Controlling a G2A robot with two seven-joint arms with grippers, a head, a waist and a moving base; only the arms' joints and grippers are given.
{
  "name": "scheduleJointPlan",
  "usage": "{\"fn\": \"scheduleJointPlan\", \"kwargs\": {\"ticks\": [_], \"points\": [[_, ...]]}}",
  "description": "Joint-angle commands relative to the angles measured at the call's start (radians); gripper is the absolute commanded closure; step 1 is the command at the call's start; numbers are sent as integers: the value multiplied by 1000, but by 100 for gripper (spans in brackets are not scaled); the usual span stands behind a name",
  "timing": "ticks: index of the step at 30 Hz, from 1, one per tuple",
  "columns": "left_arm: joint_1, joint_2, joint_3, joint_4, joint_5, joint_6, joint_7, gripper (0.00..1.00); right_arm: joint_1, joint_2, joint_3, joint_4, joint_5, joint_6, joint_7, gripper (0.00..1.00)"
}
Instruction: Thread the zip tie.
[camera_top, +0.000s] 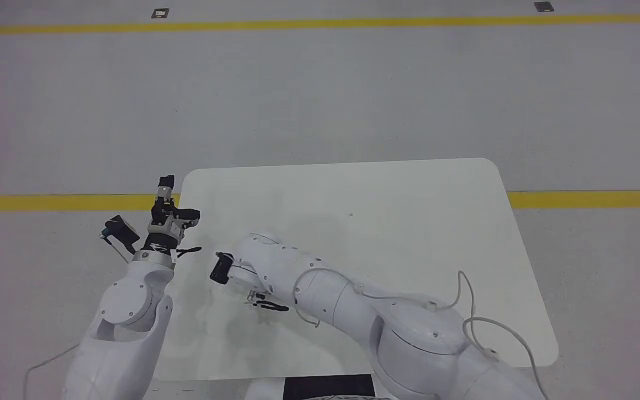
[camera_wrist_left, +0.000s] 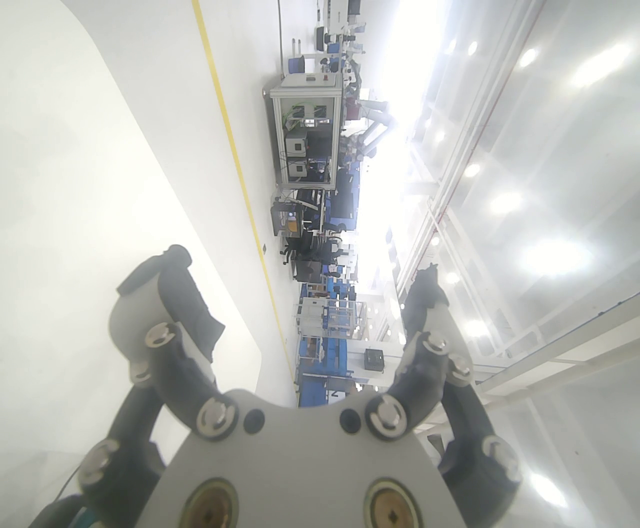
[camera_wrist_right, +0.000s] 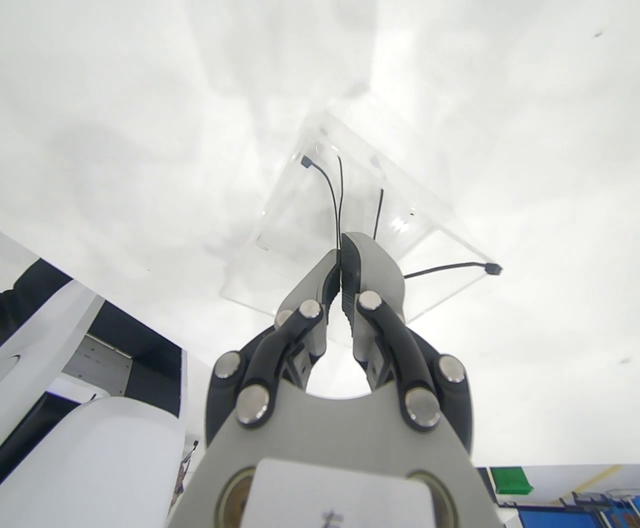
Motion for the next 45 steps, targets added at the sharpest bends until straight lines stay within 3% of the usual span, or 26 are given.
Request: {"fn": "scheduleJointPlan", "kwargs": {"ticks": [1, 23, 31, 45], "points": [[0, 0, 0, 0, 0, 0, 0, 0, 4, 1, 0, -5, 4, 1, 8, 100], [0, 0, 0, 0, 0, 0, 0, 0, 57, 13, 0, -68, 111, -30, 127, 100], [0, 0, 0, 0, 0, 0, 0, 0, 63, 19, 0, -84, 116, -3, 129, 100], [0, 0, 0, 0, 0, 0, 0, 0, 60, 32, 34, -80, 119, -20, 98, 100]]}}
